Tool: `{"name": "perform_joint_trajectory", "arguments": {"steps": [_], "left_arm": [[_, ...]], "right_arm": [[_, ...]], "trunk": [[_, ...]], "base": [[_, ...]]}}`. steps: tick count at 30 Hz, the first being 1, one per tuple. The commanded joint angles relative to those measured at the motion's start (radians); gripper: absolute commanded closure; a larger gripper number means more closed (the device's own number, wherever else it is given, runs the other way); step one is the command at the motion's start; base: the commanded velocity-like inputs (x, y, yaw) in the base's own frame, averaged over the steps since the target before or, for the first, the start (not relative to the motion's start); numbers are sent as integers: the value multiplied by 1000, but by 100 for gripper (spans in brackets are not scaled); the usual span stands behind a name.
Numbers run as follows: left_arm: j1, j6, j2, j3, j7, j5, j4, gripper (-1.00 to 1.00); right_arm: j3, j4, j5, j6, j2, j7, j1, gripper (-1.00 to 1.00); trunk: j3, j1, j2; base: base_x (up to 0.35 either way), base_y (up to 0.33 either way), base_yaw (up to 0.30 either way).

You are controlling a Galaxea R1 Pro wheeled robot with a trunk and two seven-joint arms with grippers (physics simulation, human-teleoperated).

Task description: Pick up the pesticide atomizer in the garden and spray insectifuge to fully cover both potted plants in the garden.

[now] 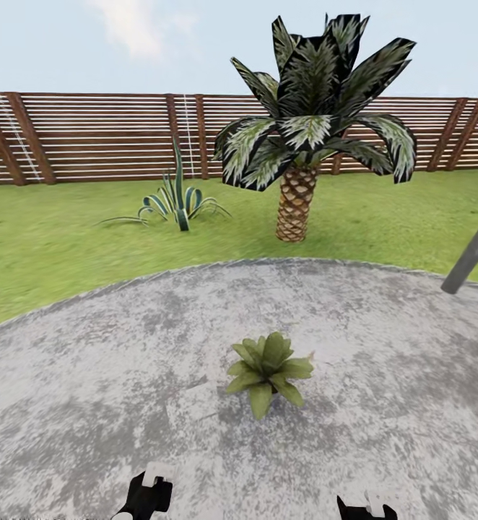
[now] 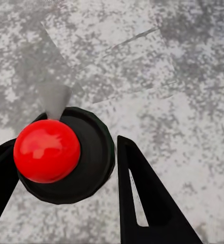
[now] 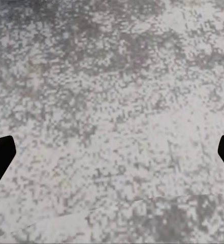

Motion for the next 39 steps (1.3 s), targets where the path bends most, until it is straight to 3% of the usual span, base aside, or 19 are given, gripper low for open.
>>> {"name": "perform_joint_trajectory", "arguments": {"steps": [1, 11, 39], "left_arm": [[-1, -4, 0, -9, 5, 9, 1, 100], [-1, -5, 0, -9, 5, 9, 2, 100], [-1, -5, 0, -9, 5, 9, 1, 100]], "right_arm": [[7, 1, -11, -3, 0, 5, 0, -100], [7, 1, -10, -3, 0, 5, 0, -100], [7, -1, -11, -3, 0, 8, 0, -100]], "trunk": [[-1, 0, 0], [-1, 0, 0], [-1, 0, 0]], "base": [[160, -271, 276], [98, -272, 256], [0, -275, 36]]}}
